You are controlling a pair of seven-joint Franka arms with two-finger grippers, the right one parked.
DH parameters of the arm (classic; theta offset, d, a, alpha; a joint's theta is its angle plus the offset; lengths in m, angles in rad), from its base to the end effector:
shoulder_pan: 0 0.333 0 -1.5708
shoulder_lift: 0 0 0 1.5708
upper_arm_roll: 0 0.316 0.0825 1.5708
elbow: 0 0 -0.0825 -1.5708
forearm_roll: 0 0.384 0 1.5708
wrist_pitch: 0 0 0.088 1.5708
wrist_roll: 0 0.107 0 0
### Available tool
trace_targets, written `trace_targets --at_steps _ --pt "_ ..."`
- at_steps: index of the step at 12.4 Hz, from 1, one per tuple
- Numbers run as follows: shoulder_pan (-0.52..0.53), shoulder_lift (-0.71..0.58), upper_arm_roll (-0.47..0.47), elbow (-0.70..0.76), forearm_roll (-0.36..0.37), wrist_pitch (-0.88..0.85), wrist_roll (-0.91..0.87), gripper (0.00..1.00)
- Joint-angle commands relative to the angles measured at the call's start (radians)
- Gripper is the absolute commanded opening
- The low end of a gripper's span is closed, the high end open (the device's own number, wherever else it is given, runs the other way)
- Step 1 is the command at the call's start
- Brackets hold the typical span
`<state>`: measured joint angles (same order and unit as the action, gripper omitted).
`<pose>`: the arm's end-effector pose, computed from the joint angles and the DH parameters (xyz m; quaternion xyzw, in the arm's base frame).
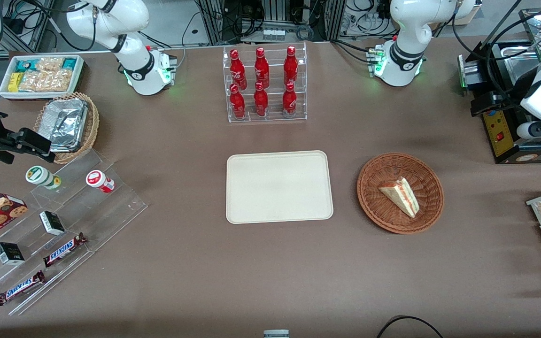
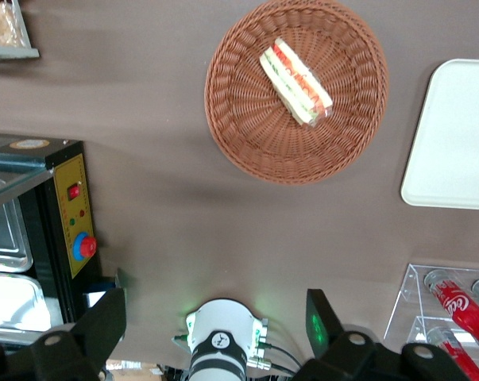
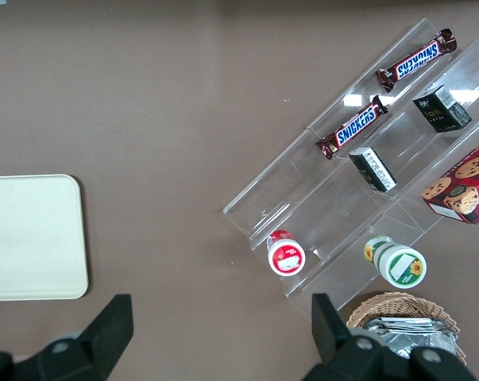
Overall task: Place sandwich from basket to tray
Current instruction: 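Move the left gripper over the sandwich in the wicker basket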
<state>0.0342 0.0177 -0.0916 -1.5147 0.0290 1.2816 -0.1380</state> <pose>0.5267 -0.0261 0.6193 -0.9912 -0.0422 0.1231 0.0256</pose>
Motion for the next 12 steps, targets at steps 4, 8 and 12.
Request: trace_targets --at_steps 4,8,12 --pt "0.004 0.051 -0.010 -0.012 -0.020 0.016 0.012 1.00" --pt "-0.019 0.084 -0.016 -0.143 -0.020 0.157 -0.002 1.00" --pt "-0.034 0.077 -0.019 -0.367 -0.017 0.451 -0.077 1.00"
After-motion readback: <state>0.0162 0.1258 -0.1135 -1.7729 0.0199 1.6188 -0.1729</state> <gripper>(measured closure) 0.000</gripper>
